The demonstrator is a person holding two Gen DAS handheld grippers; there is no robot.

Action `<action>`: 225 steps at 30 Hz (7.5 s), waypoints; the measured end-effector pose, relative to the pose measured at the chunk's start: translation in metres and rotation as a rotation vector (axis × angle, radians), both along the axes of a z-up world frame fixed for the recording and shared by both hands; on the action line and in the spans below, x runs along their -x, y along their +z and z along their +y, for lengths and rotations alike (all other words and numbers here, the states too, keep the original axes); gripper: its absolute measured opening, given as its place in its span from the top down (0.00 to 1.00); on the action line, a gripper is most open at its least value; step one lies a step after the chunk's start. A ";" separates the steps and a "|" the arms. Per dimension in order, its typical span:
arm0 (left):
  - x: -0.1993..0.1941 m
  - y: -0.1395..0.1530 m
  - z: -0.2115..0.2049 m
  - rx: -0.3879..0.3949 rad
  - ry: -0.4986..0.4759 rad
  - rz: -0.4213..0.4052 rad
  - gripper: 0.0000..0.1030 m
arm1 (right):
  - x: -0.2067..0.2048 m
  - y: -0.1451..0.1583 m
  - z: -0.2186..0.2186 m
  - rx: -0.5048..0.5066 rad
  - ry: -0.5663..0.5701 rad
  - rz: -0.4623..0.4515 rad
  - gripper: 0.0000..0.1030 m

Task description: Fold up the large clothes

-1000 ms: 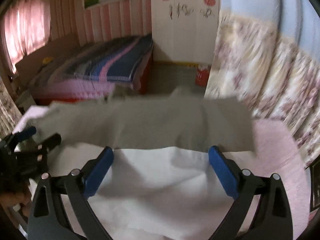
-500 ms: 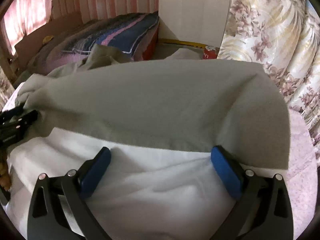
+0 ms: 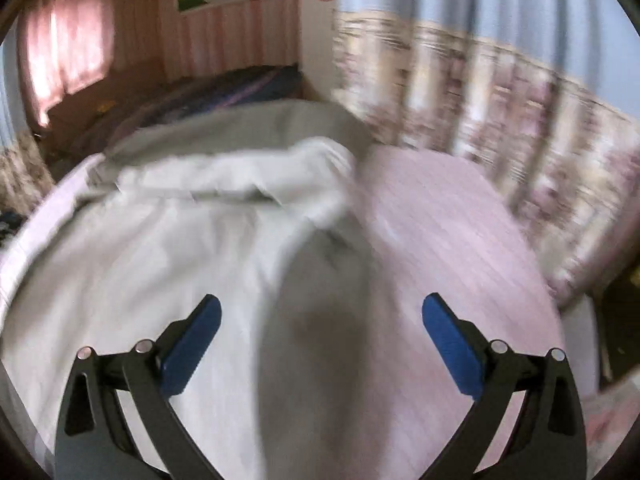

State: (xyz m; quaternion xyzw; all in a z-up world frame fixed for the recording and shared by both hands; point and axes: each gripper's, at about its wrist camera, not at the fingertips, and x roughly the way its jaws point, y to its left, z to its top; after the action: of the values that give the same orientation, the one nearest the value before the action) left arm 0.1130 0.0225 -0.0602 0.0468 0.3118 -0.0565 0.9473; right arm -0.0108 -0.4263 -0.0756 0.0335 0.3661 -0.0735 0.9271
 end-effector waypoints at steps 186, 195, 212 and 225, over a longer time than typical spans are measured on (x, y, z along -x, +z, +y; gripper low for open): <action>-0.214 -0.029 -0.173 -0.040 -0.115 0.266 0.03 | -0.269 -0.006 0.107 -0.055 0.131 0.211 0.12; -0.290 -0.038 -0.174 -0.054 -0.020 0.229 0.03 | -0.345 -0.018 0.084 -0.036 0.087 0.169 0.03; -0.369 -0.051 -0.136 0.002 0.152 0.240 0.03 | -0.423 -0.043 0.005 -0.188 -0.103 0.157 0.03; -0.350 -0.053 -0.077 0.220 0.190 0.260 0.03 | -0.370 -0.024 -0.028 -0.022 -0.172 0.073 0.02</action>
State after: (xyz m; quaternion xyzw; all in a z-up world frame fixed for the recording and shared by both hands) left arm 0.4629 -0.0540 -0.1130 -0.0945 0.4265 -0.0061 0.8995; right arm 0.3593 -0.4547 -0.1001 0.0726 0.3960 -0.1501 0.9030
